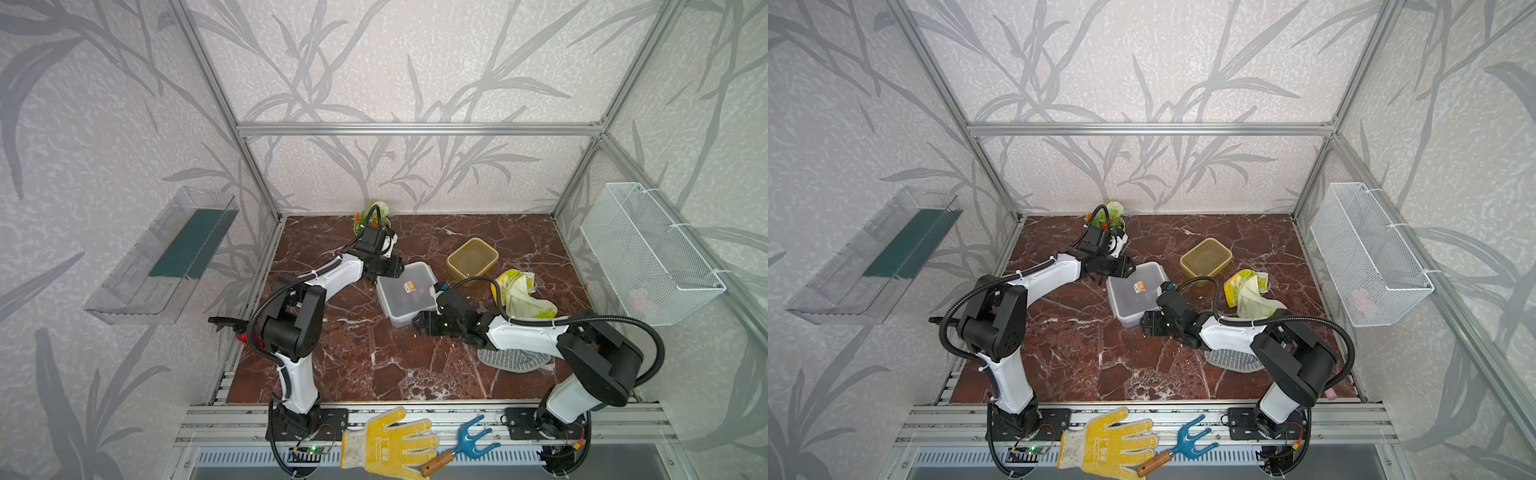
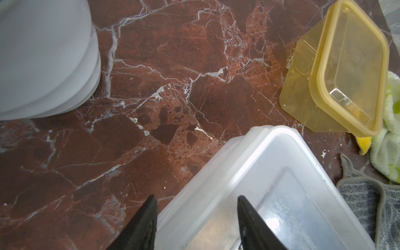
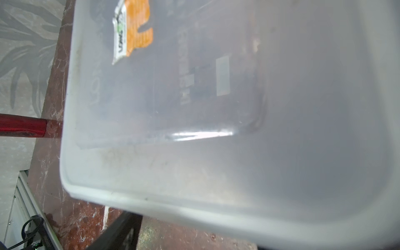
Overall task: Wipe the insides of the lunch boxes
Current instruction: Adjust the lunch box at the center of the board.
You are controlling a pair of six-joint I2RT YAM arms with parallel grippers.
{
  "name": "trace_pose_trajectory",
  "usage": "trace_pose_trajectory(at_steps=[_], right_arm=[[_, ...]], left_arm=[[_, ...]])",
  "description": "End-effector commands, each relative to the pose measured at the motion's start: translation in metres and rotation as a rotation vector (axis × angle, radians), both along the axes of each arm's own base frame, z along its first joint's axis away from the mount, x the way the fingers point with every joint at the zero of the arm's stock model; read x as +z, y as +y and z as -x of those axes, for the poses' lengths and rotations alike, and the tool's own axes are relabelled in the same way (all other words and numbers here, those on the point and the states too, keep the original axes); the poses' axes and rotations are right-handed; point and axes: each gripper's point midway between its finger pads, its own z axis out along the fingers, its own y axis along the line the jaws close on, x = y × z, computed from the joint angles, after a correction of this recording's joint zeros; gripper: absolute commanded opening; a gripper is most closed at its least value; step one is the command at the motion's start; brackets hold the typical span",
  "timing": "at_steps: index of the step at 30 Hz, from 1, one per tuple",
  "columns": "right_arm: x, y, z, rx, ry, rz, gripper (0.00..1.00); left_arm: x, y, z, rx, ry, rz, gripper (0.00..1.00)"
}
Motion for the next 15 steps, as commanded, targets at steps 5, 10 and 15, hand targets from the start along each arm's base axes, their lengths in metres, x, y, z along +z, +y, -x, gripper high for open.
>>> trace_pose_trajectory(at_steps=[5,10,15], right_arm=[[0.025,-0.001,-0.037,-0.022,-0.079,-0.083,0.79],[0.032,-0.001,-0.044,0.006,-0.089,-0.085,0.79],[0.032,-0.011,-0.049,0.006,-0.073,-0.053,0.79]], left_arm=[[-0.039,0.014,0.064,0.023,0.217,-0.02,0.51],[-0.034,0.026,0.082,0.071,0.221,-0.02,0.51],[-0.031,0.037,0.104,0.13,0.256,-0.016,0.51]])
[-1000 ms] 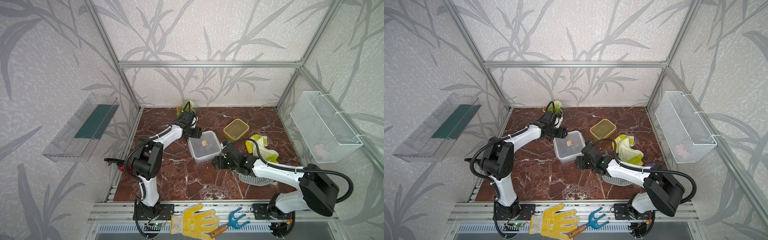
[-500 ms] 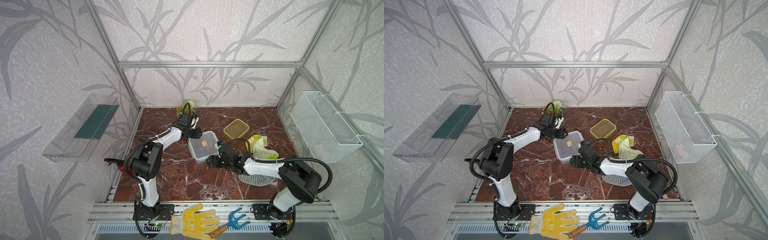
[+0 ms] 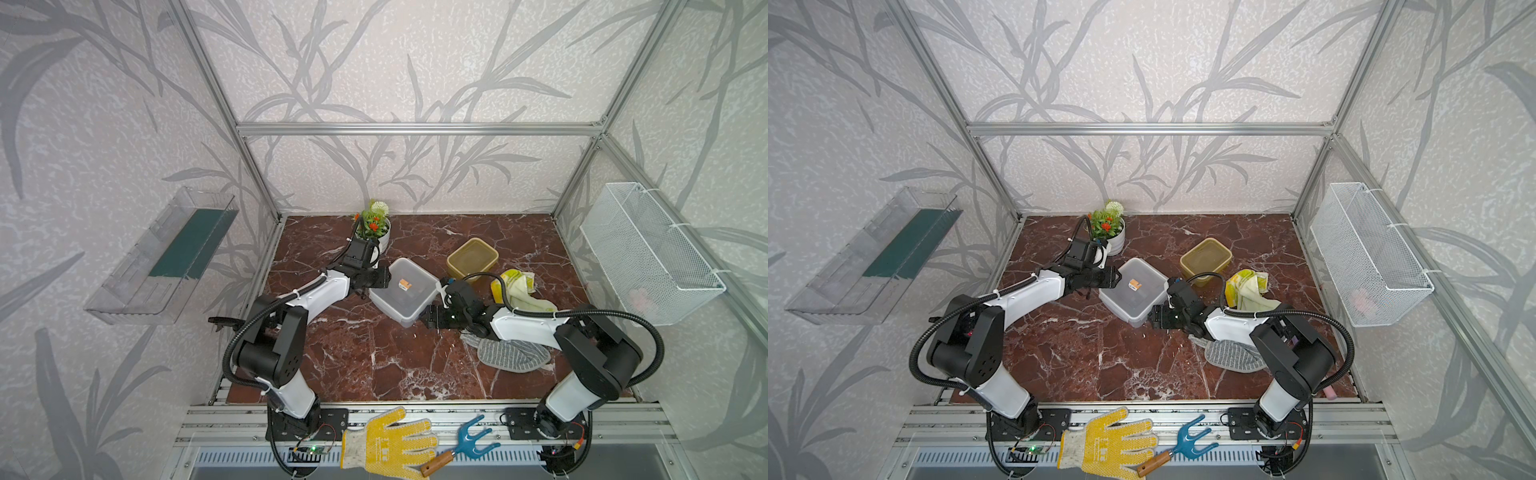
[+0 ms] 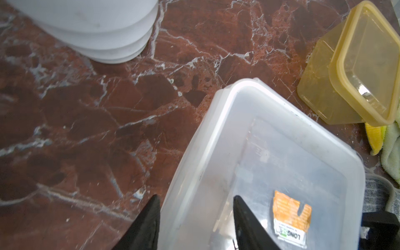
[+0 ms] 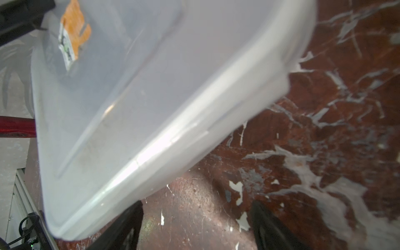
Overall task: Wipe the insides of the lunch boxes
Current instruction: Adjust the lunch box at the center of the board.
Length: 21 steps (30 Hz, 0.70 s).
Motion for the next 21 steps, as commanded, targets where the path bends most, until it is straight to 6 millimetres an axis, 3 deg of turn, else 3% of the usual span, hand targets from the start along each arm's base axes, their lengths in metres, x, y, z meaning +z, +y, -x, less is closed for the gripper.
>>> trace_pose_trajectory(at_steps=[1,6,12,15,18,21], right_arm=[[0.036,0.009,-0.031,0.002,-0.119,-0.047,0.79],[0.039,-0.004,-0.046,0.006,-0.117,-0.001,0.8],[0.05,0.015,-0.062,0.084,-0.106,-0.026,0.8],[0.045,0.01,-0.058,0.072,-0.092,-0.005,0.79],[0.053,-0.003,-0.054,0.043,-0.12,0.019,0.8],[0.055,-0.013,-0.057,0.01,-0.131,0.042,0.8]], left_arm=[[-0.036,0.0,0.067,0.006,0.26,0.005,0.51],[-0.033,0.016,0.088,0.088,0.273,-0.003,0.51],[-0.02,0.02,0.096,0.116,0.232,0.039,0.52],[-0.009,0.034,0.094,0.161,0.201,-0.014,0.56],[0.011,0.053,0.083,0.227,0.13,-0.095,0.62],[0.032,0.051,0.07,0.197,0.085,-0.114,0.66]])
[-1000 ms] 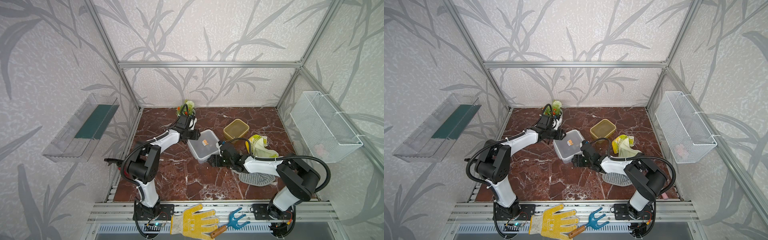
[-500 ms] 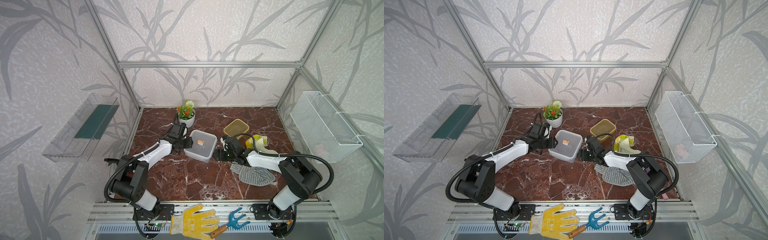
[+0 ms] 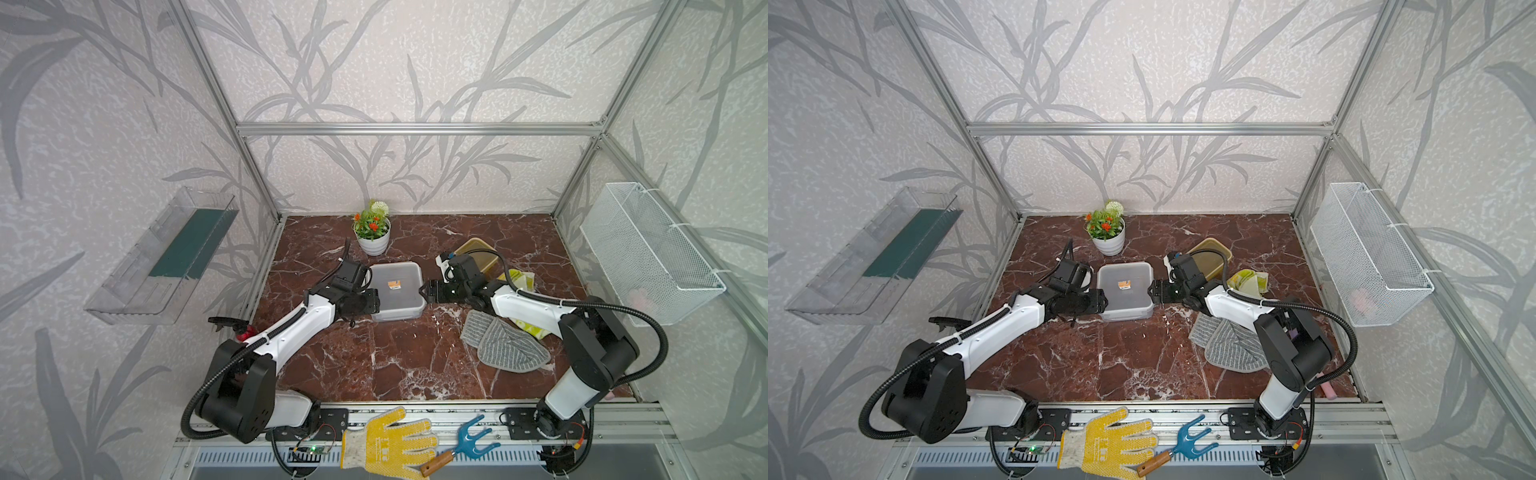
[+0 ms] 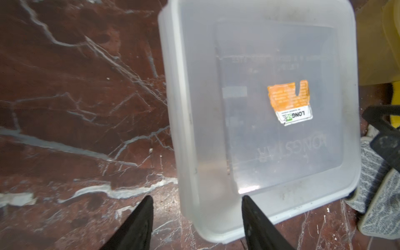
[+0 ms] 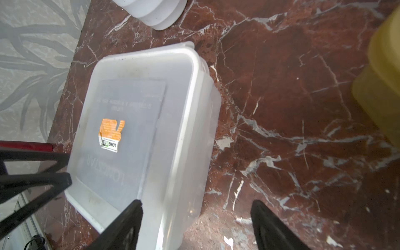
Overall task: Wipe the insides of the lunch boxes
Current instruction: Adjust the lunch box at the center of the board, then open the fastener of the lunch box.
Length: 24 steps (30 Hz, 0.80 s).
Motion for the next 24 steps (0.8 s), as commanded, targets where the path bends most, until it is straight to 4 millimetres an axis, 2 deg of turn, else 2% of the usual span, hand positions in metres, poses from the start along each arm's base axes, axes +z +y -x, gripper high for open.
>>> trace_pose_trajectory(at_steps=[1,5,9,10,14,20,24], right_arm=[[0.007,-0.012,-0.003,-0.022,-0.016,0.014,0.8],[0.01,-0.005,-0.011,-0.015,0.02,-0.095,0.8],[0.012,0.01,-0.012,0.015,0.044,-0.188,0.76],[0.003,0.011,-0.014,0.009,0.068,-0.208,0.76],[-0.005,0.015,-0.019,-0.006,0.107,-0.349,0.73],[-0.018,0.019,-0.023,0.005,0.137,-0.424,0.67],[-0.022,0.022,-0.031,0.001,0.154,-0.553,0.59]], left_arm=[[0.03,0.008,-0.016,0.005,-0.058,-0.068,0.67],[0.037,0.002,-0.029,-0.031,-0.091,-0.098,0.67],[0.037,-0.019,-0.034,-0.097,-0.109,-0.054,0.66],[0.036,-0.024,-0.034,-0.114,-0.103,-0.058,0.66],[0.022,-0.034,-0.033,-0.143,-0.068,-0.119,0.63],[0.008,-0.04,-0.036,-0.136,-0.047,-0.179,0.62],[0.002,-0.036,-0.04,-0.11,-0.056,-0.208,0.62]])
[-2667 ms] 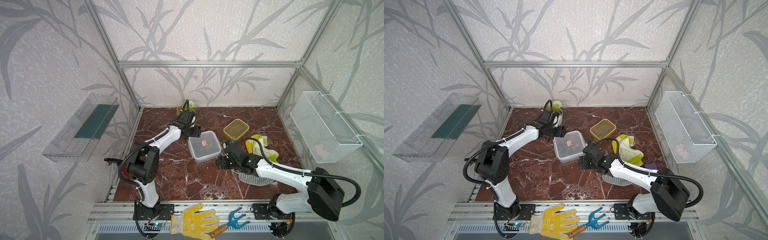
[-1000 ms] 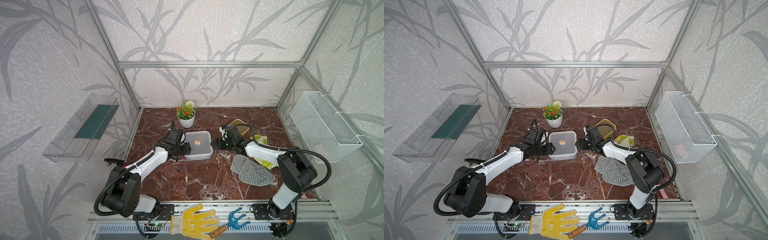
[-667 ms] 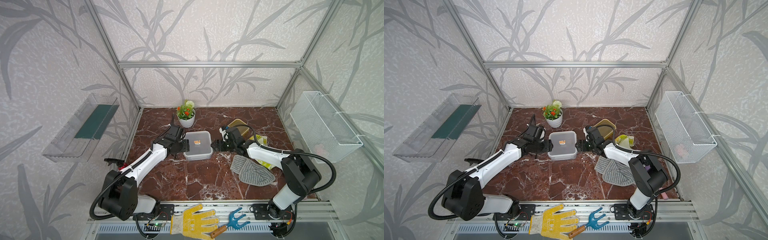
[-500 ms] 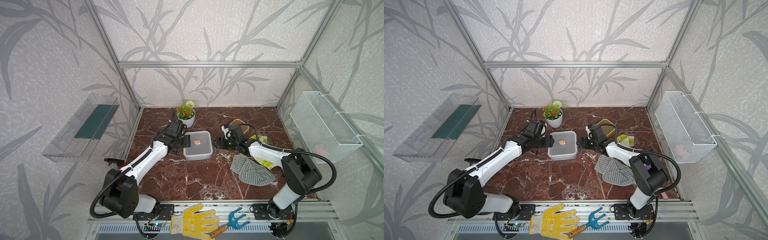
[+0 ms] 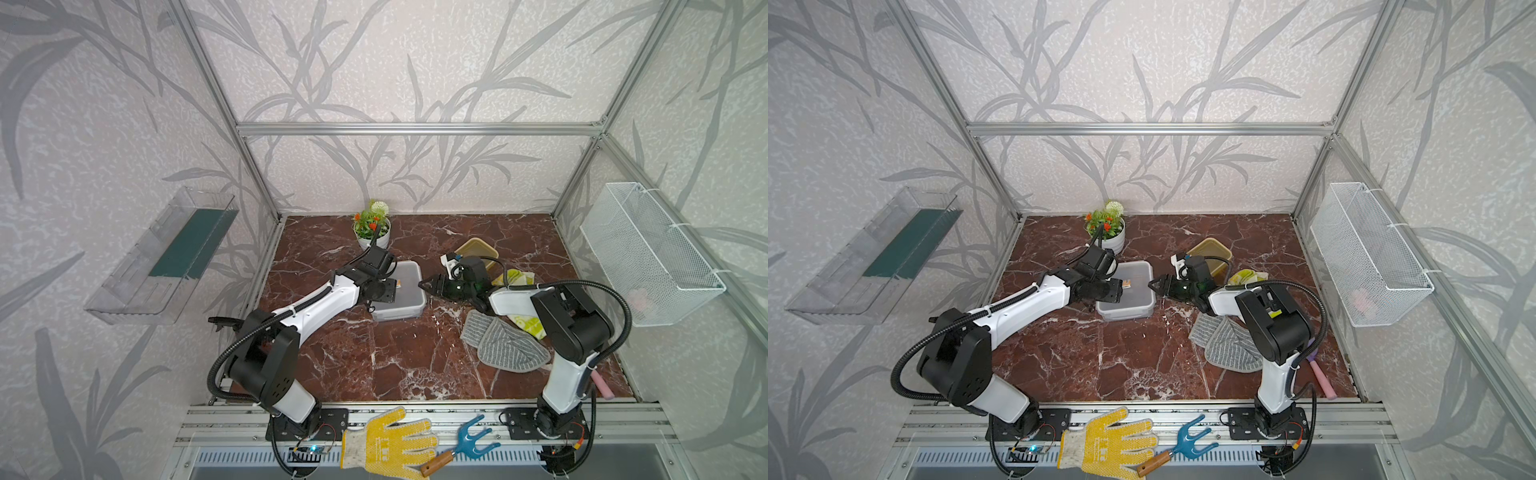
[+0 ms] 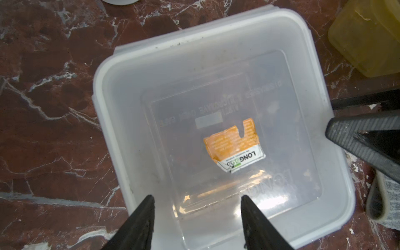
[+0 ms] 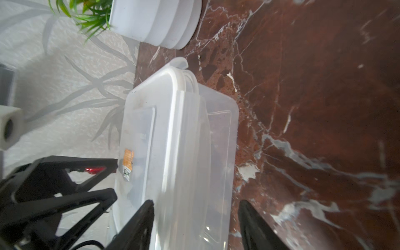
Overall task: Wipe the insides of the lunch boxes
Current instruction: Open the fastener of the lunch box.
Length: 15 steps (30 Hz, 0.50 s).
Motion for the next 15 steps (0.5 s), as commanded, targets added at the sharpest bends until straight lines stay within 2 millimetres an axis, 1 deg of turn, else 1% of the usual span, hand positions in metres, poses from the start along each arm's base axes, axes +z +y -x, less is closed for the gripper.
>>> trace_pose_trajectory(at_steps=[1,4,7,9,11,15], right_arm=[[0.0,0.007,-0.003,0.013,0.011,-0.147,0.58],[-0.006,0.009,-0.004,0.002,0.036,-0.194,0.58],[-0.009,0.014,-0.001,0.019,0.057,-0.206,0.61],[-0.009,0.017,0.001,0.029,0.071,-0.231,0.65],[-0.009,0.017,0.001,0.015,0.085,-0.265,0.66],[0.001,0.021,-0.002,0.0,0.107,-0.395,0.68]], left_arm=[[-0.003,0.007,-0.005,0.035,-0.014,-0.046,0.62],[-0.011,0.008,-0.003,0.027,0.007,-0.064,0.62],[-0.016,0.011,-0.003,0.024,-0.001,-0.073,0.62],[-0.017,0.013,-0.002,0.027,-0.012,-0.077,0.62],[-0.015,0.016,-0.001,0.024,-0.027,-0.08,0.62],[-0.012,0.02,0.002,0.013,-0.051,-0.085,0.63]])
